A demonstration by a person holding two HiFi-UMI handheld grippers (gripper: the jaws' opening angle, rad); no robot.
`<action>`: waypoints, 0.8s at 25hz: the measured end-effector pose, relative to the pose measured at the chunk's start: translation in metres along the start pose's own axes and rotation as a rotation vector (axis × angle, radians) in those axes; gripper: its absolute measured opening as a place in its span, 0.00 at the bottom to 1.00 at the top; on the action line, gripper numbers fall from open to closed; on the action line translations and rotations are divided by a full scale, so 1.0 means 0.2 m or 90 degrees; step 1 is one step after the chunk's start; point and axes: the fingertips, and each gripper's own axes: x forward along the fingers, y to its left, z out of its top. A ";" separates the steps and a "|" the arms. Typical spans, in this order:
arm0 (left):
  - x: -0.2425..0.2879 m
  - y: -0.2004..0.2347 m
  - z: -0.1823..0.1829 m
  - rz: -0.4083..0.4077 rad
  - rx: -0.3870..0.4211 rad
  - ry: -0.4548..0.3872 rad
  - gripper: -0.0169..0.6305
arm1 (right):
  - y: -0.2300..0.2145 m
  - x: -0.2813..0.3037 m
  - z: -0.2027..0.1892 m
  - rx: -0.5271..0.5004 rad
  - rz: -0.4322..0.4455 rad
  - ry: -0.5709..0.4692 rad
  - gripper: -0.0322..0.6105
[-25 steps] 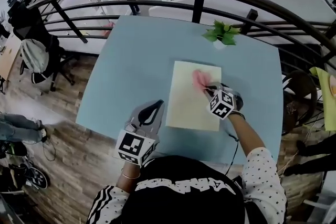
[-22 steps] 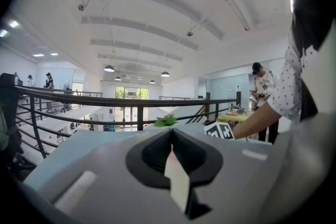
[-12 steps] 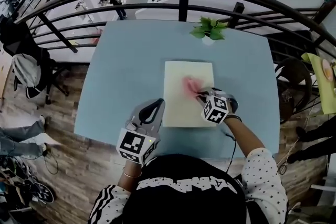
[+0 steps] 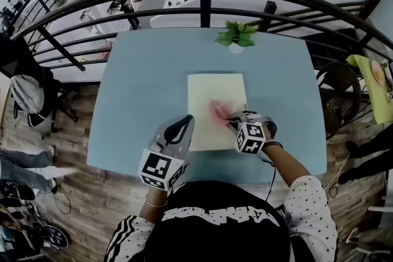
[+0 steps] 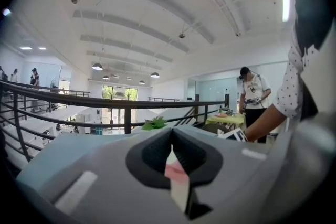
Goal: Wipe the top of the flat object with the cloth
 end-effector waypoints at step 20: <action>0.14 -0.08 -0.02 -0.065 0.005 0.000 0.03 | 0.29 -0.12 0.02 0.008 0.039 -0.020 0.06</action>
